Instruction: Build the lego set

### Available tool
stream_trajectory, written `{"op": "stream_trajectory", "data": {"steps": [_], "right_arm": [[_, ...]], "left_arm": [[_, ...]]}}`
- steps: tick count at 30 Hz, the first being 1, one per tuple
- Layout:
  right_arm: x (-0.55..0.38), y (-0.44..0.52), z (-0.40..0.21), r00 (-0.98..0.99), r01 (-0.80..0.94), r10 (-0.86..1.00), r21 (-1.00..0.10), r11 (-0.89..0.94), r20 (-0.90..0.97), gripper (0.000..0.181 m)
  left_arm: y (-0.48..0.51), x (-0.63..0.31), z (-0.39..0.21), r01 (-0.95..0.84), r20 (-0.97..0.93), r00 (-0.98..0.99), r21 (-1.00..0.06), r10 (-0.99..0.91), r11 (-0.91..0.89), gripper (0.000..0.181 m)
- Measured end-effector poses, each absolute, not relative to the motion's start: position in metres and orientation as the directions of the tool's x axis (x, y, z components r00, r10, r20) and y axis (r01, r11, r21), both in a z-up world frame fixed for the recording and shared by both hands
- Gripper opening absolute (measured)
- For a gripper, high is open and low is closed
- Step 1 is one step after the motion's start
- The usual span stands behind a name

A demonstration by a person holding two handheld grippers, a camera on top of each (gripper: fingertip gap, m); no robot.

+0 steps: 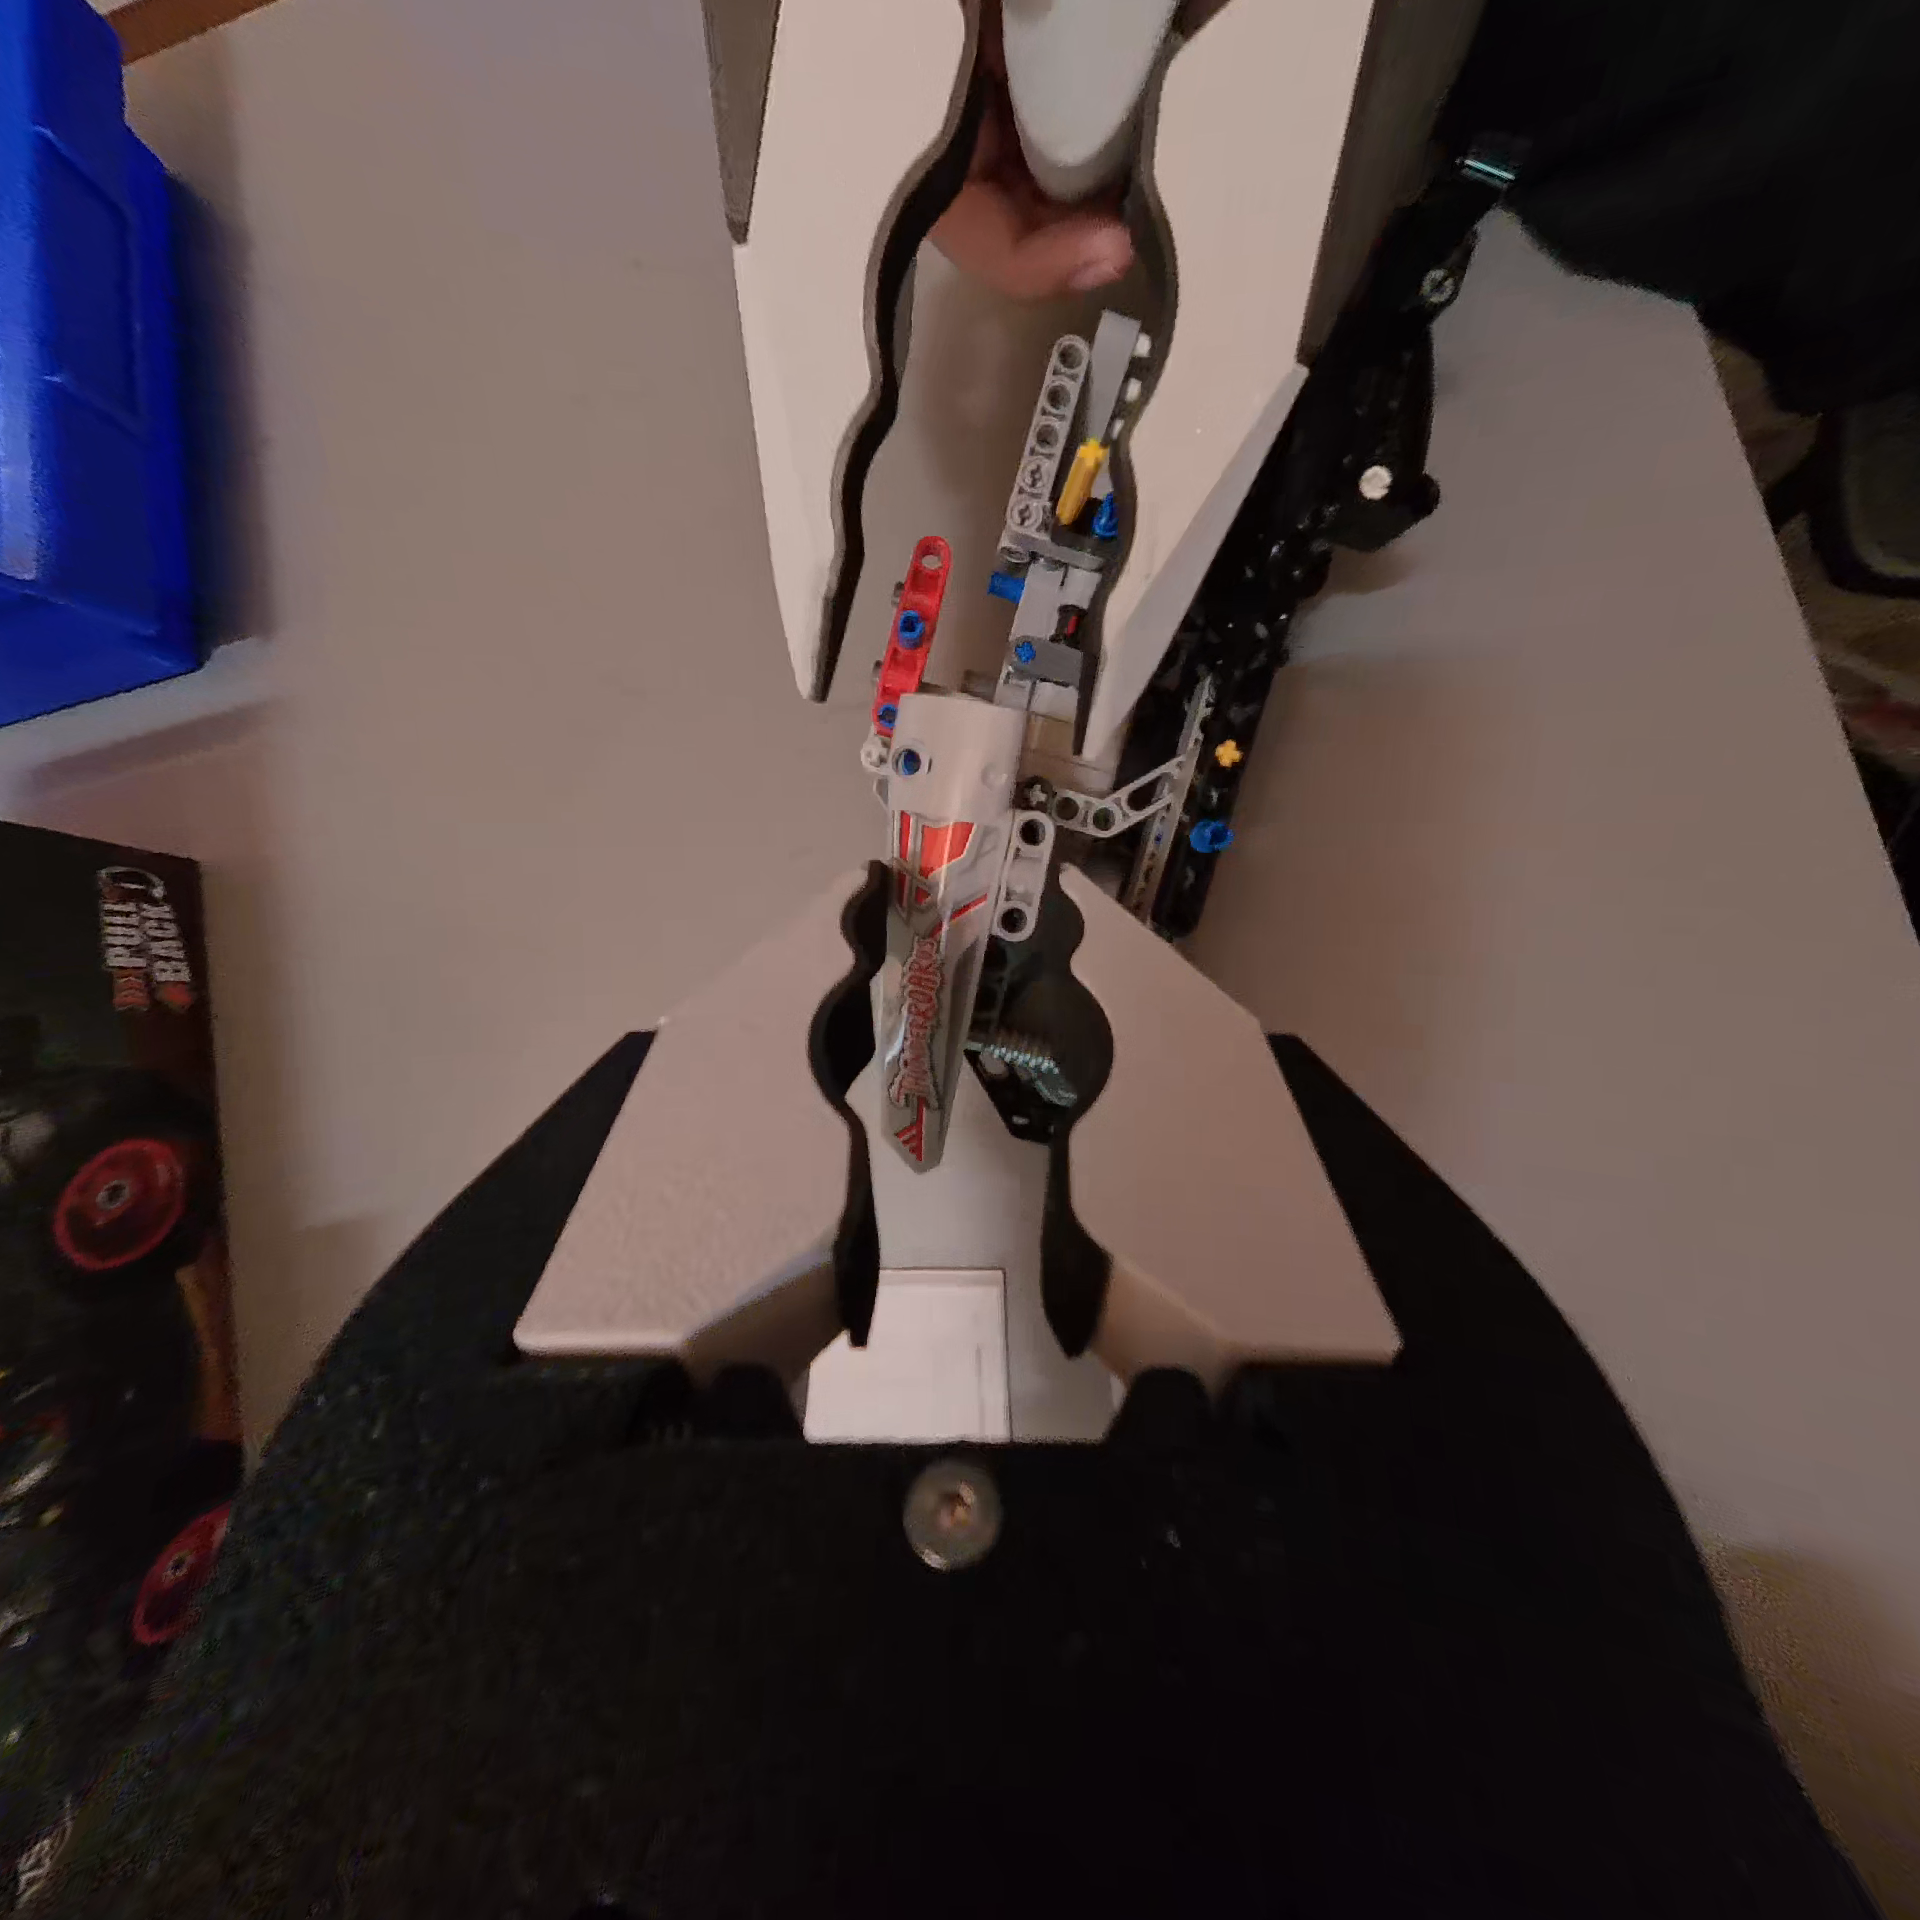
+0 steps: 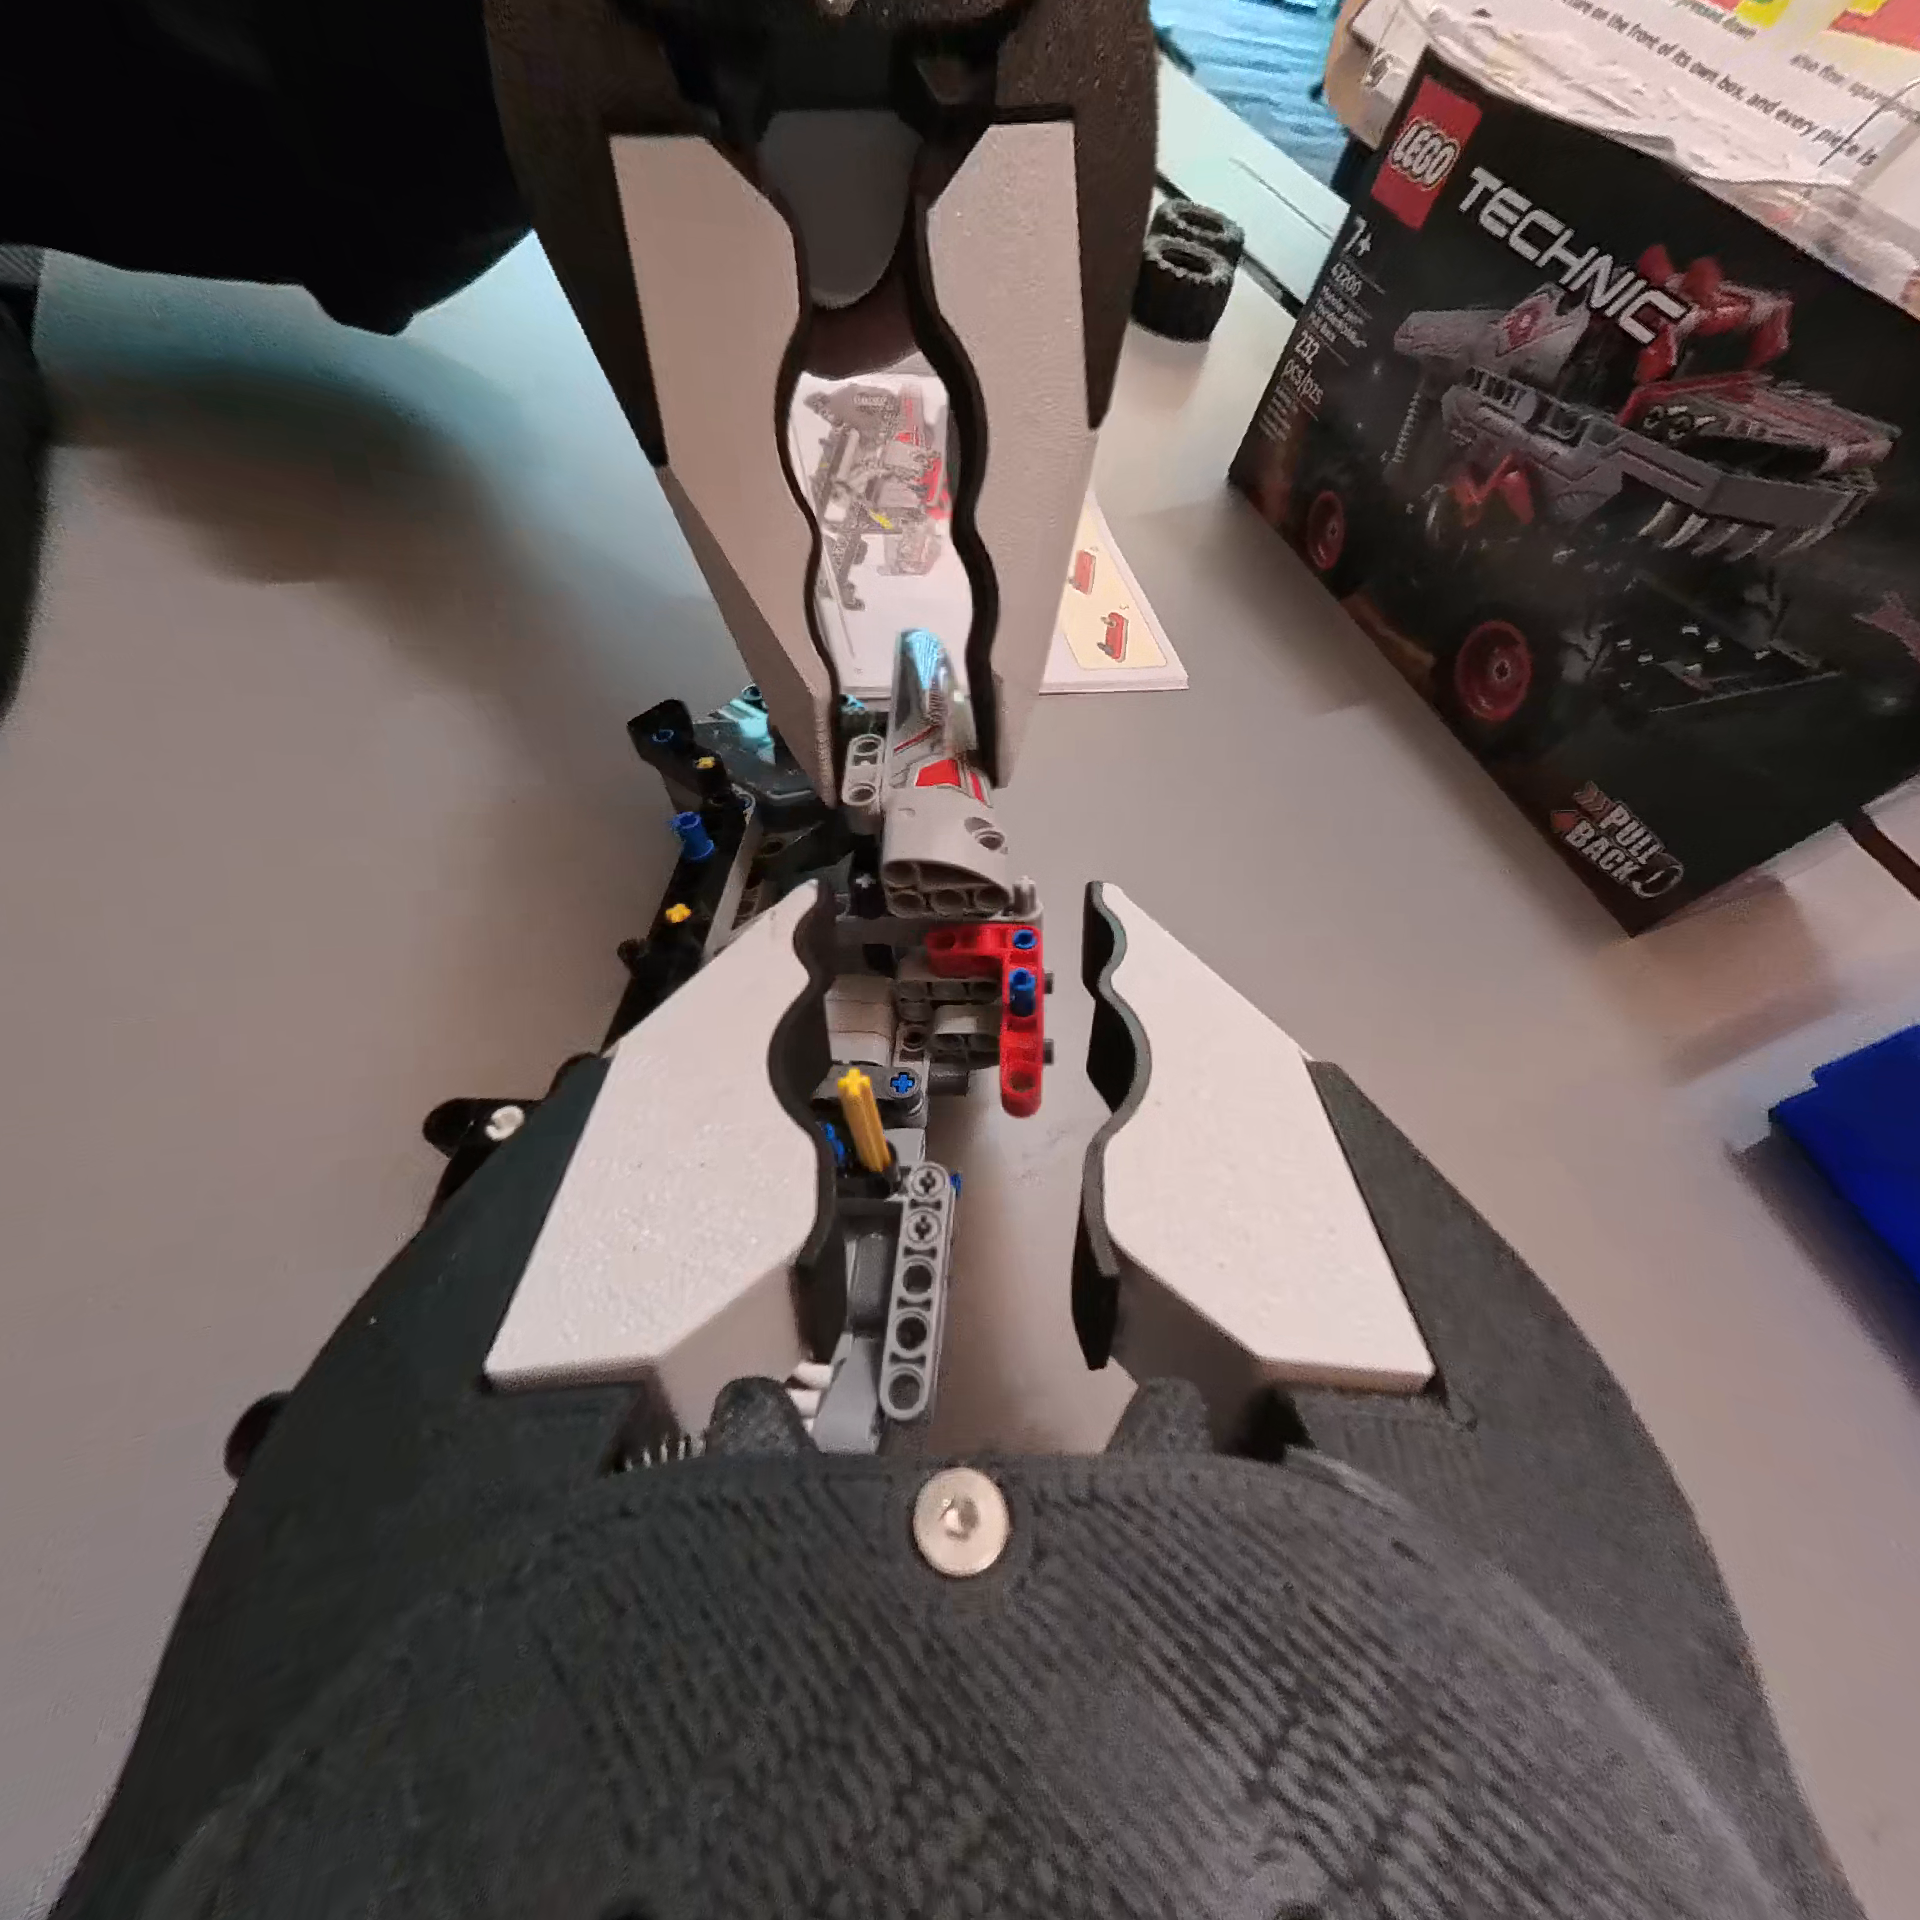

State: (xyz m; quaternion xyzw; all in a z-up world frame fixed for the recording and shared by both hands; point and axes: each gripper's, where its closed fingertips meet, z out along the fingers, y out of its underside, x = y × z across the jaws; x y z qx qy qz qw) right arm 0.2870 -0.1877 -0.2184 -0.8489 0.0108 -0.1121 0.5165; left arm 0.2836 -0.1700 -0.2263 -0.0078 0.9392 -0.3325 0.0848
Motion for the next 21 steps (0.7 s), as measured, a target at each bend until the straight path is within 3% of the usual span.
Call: {"op": "stream_trajectory", "data": {"steps": [7, 17, 21], "right_arm": [[0.286, -0.182, -0.206, 0.968, 0.134, -0.139, -0.896, -0.423, 0.21, 0.043], [0.288, -0.179, -0.212, 0.98, 0.084, -0.125, -0.884, -0.461, 0.158, 0.019], [0.293, -0.178, -0.212, 0.982, 0.043, -0.142, -0.885, -0.464, 0.122, 0.026]], "left_arm": [[-0.167, 0.285, -0.228, 0.046, -0.164, -0.983, -0.649, -0.081, 0.759, 0.027], [-0.164, 0.288, -0.232, 0.013, -0.114, -0.99, -0.666, -0.085, 0.746, 0.027], [-0.164, 0.289, -0.232, -0.011, -0.092, -0.991, -0.675, -0.099, 0.737, 0.027]]}}
